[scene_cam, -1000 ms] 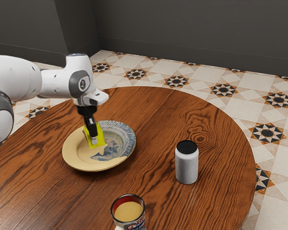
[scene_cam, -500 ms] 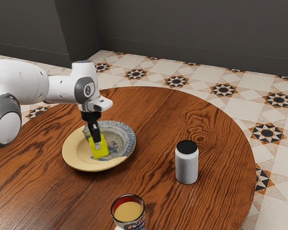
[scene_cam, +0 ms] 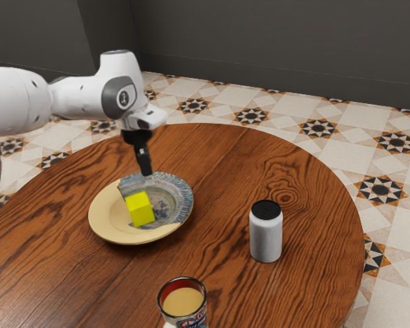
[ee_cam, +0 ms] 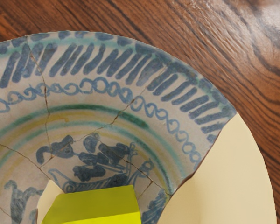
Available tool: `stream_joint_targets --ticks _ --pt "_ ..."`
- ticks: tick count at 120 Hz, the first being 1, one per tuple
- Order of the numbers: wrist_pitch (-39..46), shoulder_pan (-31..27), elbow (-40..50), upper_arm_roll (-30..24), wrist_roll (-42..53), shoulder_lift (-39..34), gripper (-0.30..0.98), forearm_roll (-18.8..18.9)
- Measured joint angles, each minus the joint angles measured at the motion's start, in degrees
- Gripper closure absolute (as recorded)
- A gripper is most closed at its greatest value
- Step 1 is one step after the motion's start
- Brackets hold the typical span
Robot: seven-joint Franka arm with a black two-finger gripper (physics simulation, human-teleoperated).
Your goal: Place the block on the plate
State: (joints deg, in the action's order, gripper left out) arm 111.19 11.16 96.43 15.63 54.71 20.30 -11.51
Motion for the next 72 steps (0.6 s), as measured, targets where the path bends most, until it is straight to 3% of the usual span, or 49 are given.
stream_joint_targets --ticks 16,40,72 --pt "-1.4 2.6 0.3 -0.4 0.0 -3.5 0.01 0.2" --pt "-6.7 3.2 -0.6 -6.3 -1.5 -12.3 0.0 4.2" --pt "-17.2 3.0 -9.2 -7.7 -3.2 -16.2 0.0 8.2"
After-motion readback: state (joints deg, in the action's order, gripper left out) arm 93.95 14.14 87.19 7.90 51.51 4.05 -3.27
